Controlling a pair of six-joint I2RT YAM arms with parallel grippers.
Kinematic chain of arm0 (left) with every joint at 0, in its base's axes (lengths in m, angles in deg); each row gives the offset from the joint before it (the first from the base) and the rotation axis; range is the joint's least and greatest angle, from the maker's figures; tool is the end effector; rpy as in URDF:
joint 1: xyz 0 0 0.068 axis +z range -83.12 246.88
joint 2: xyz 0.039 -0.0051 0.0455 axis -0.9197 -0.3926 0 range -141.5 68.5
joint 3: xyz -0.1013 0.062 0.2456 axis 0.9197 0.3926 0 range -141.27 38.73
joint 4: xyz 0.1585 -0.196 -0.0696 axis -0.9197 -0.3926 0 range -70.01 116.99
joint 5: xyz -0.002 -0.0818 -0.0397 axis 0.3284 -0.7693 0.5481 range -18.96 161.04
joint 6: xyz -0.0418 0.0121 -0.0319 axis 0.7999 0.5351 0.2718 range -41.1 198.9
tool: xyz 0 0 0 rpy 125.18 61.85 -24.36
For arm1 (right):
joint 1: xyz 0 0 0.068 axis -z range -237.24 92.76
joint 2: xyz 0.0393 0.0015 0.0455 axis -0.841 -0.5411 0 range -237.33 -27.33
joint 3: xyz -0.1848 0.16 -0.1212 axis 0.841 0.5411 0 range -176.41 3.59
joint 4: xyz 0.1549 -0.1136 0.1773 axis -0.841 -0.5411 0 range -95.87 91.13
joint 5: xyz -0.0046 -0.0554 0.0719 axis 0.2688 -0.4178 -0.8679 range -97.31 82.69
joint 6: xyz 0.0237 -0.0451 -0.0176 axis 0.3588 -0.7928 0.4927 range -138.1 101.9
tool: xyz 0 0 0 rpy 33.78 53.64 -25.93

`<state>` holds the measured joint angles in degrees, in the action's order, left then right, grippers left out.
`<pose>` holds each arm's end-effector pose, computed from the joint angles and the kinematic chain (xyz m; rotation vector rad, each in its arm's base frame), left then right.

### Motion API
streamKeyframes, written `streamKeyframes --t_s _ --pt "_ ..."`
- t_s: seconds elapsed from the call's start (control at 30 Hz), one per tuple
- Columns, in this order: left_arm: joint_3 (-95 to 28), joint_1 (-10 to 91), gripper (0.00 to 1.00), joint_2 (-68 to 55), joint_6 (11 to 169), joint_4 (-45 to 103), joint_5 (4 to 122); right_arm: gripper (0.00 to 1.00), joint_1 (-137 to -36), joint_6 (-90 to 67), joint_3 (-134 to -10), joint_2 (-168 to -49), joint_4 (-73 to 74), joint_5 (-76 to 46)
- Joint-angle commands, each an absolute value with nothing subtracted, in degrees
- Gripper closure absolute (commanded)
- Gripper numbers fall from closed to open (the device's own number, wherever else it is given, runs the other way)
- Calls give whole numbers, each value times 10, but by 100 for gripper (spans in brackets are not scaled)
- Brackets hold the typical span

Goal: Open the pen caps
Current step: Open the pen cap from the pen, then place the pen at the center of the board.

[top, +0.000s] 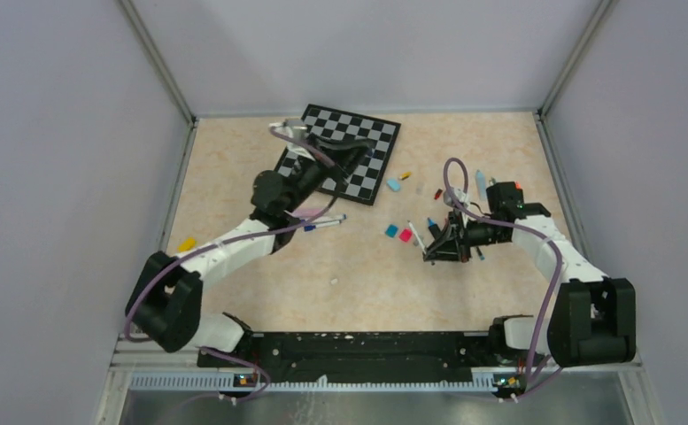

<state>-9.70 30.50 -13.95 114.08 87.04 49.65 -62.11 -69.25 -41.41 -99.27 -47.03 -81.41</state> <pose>0.2485 -0.1993 0.3348 0.3747 1.1936 -1.3045 0.2016 0.0515 0.2261 -1.1525 1.7314 1.3307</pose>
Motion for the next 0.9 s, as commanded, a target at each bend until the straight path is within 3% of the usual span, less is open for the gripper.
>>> streamKeyframes --t_s 0.0,0.23,0.57,0.87 --pt "-106 339 100 -66 1121 931 594 100 -631 -718 -415 -1001 -492 -812" --pt "-71 353 100 -20 1160 870 535 100 -611 -629 -431 -978 -408 -682" --pt "66 345 100 79 1187 706 405 100 -434 -488 -410 -947 -281 -485" --pt "137 246 100 78 1156 645 439 100 -410 -488 -416 -1026 -263 -326"
